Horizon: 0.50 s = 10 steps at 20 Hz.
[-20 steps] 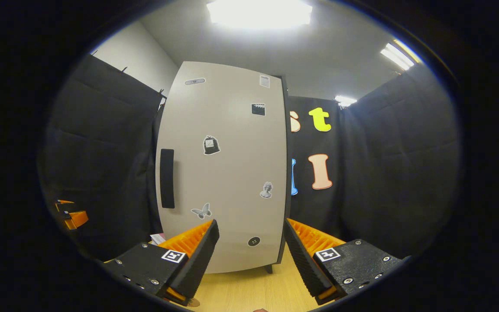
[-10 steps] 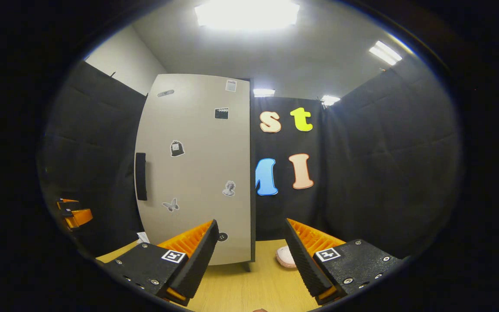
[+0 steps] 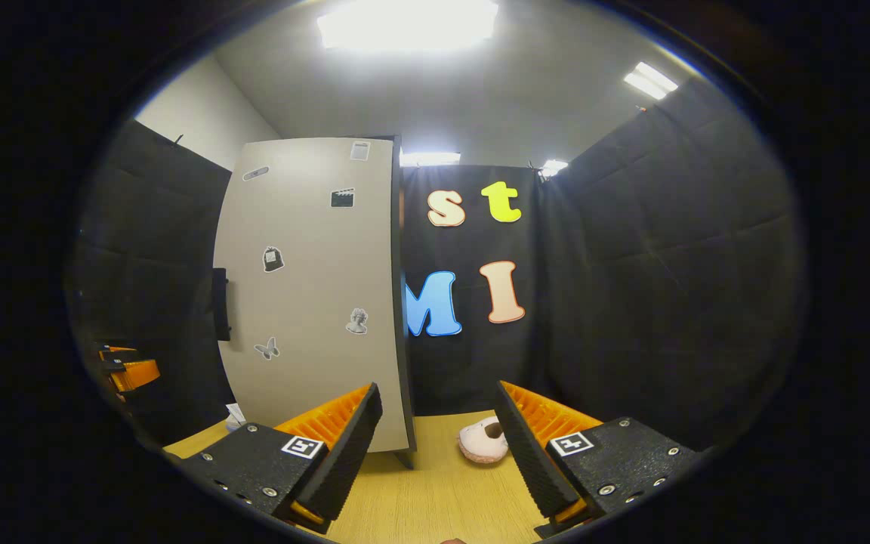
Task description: Open the cabinet door with the right hand, grasp the bottle in the cabinet with the left hand and place it on the coaster, then close the cabinet door with the right hand.
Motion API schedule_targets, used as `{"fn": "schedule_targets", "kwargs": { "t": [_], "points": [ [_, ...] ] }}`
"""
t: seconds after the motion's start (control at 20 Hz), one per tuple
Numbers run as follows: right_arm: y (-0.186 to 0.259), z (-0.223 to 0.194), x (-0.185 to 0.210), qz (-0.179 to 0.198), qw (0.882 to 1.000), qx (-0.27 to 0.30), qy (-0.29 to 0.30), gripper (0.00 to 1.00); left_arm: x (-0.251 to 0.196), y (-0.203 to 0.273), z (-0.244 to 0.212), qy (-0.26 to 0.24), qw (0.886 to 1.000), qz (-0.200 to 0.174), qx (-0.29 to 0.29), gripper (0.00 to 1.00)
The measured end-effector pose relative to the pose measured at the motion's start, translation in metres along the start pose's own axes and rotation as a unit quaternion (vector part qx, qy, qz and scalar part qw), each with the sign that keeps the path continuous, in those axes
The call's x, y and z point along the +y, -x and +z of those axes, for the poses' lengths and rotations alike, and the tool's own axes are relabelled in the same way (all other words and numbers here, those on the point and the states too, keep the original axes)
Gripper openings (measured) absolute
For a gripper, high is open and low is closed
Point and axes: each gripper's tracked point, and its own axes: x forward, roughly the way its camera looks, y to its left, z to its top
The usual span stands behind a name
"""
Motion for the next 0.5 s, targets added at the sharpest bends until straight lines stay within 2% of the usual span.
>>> {"fn": "schedule_targets", "kwargs": {
  "t": [0.5],
  "points": [
    [-0.0010, 0.0011, -0.0011, 0.007, 1.000, -0.001, 0.000, 0.93, 0.0045, 0.0029, 0.0008, -0.001, 1.000, 0.013, 0.003, 0.91]
  ]
}}
